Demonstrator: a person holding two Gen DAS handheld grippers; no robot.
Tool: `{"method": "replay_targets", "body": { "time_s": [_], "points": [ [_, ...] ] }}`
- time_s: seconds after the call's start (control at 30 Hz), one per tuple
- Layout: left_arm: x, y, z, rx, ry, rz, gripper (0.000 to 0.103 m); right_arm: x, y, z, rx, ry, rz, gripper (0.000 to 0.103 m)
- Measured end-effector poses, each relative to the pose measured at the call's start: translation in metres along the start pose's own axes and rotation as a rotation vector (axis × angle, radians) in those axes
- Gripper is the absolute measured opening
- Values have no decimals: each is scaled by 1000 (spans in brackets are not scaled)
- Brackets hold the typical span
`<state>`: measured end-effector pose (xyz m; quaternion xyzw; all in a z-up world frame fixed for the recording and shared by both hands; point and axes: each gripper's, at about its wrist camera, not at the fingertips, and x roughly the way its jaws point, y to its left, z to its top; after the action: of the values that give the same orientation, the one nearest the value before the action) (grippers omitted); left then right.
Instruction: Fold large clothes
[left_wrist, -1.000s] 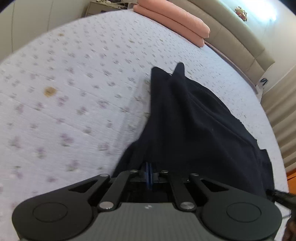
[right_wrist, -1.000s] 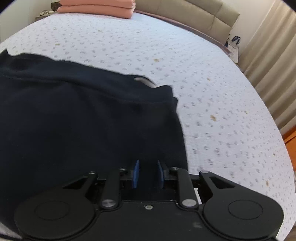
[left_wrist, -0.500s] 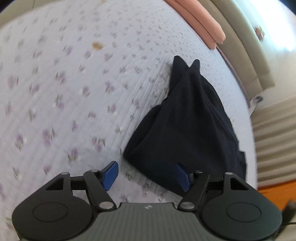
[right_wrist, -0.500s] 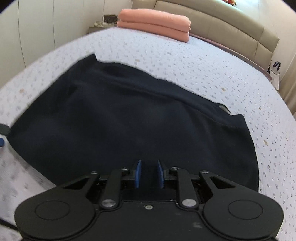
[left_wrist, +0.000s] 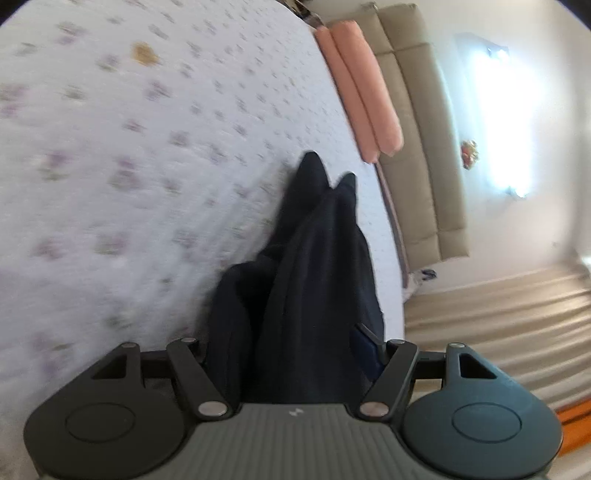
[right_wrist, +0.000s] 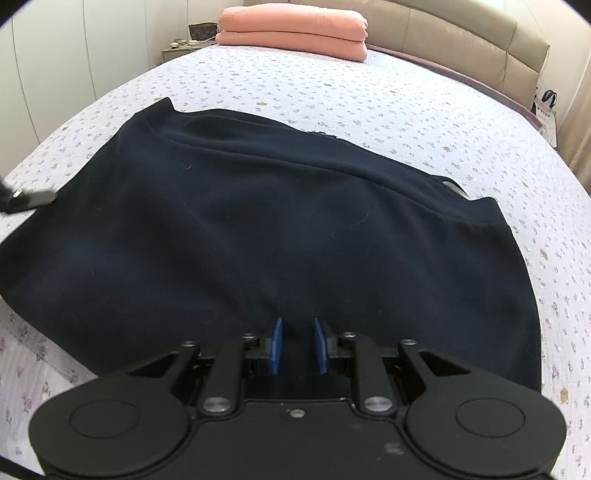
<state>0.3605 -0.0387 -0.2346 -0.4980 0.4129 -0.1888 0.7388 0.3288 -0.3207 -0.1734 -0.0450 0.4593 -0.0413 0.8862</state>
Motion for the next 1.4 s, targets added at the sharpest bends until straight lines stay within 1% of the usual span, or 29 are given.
{"method": "replay_targets", "body": {
  "time_s": [0.07,0.1,0.13,0.17,0.23,0.3,0.33,0.37,0.4,0.43,0.47,0.5,0.53,0.6,0.7,0.73,0.77,0.8,0.87,0.93,0.97,1.03,1.1,1.13,1.2,1.27,1.33,1.37,1.4],
  "points": [
    [9,-6,0,27,20,1,69,-8,2,4,-2,-17,-7,24],
    [12,-9,-1,47,28,11,67,-16,3,6,-4,-42,-9,24],
    [13,-10,-1,61,33,27,58,-23,4,9,-6,-62,-4,24],
    [14,-10,-1,69,38,42,51,-30,6,11,-11,-82,1,24],
    [14,-8,-1,82,41,74,7,-37,12,15,-25,-109,8,24],
    [10,-8,1,88,34,72,7,-33,17,14,-14,-112,28,24],
    [6,-12,1,108,30,59,7,-27,17,11,2,-102,46,23],
    [4,-20,1,141,29,50,6,-16,18,8,21,-73,68,23],
    [2,-31,1,179,33,33,6,-2,19,0,38,-35,78,23],
    [1,-43,1,208,37,5,6,8,21,-8,32,-25,75,23],
    [1,-58,0,242,44,-28,6,13,22,-11,29,-38,75,23],
    [2,-74,-3,283,50,-55,6,16,21,-9,55,-35,81,23],
    [4,-93,-7,333,57,-80,6,18,17,-6,98,-26,96,26],
    [11,-132,-22,419,75,-139,6,20,3,-5,184,-25,154,26],
    [30,-176,-53,500,115,-214,6,18,-28,-10,278,-34,277,26],
    [38,-188,-64,512,143,-244,6,15,-40,-10,312,-29,321,20],
    [48,-198,-76,524,174,-279,6,10,-52,-9,340,-27,346,17],
    [57,-208,-88,538,203,-301,6,3,-68,-9,368,-35,354,16],
    [75,-226,-113,586,252,-312,7,-14,-105,-12,433,-64,330,16],
    [95,-240,-138,632,306,-315,7,-31,-147,-19,485,-87,264,22],
    [104,-244,-150,645,331,-314,7,-37,-167,-22,501,-94,223,22],
    [124,-249,-174,677,386,-305,7,-47,-206,-30,517,-101,147,22],
    [149,-248,-201,728,451,-254,7,-54,-236,-38,509,-112,71,24],
    [161,-246,-215,760,479,-214,7,-56,-250,-39,504,-118,40,25],
    [189,-235,-246,830,512,-85,7,-62,-266,-43,495,-148,11,26],
    [207,-226,-273,921,504,23,7,-67,-273,-37,458,-191,4,26],
    [215,-230,-296,1033,461,90,7,-68,-271,-26,402,-221,27,26],
    [217,-234,-300,1039,448,107,7,-66,-269,-21,376,-231,50,26],
    [219,-239,-297,995,436,105,7,-64,-265,-16,346,-239,78,26]
  ]
}}
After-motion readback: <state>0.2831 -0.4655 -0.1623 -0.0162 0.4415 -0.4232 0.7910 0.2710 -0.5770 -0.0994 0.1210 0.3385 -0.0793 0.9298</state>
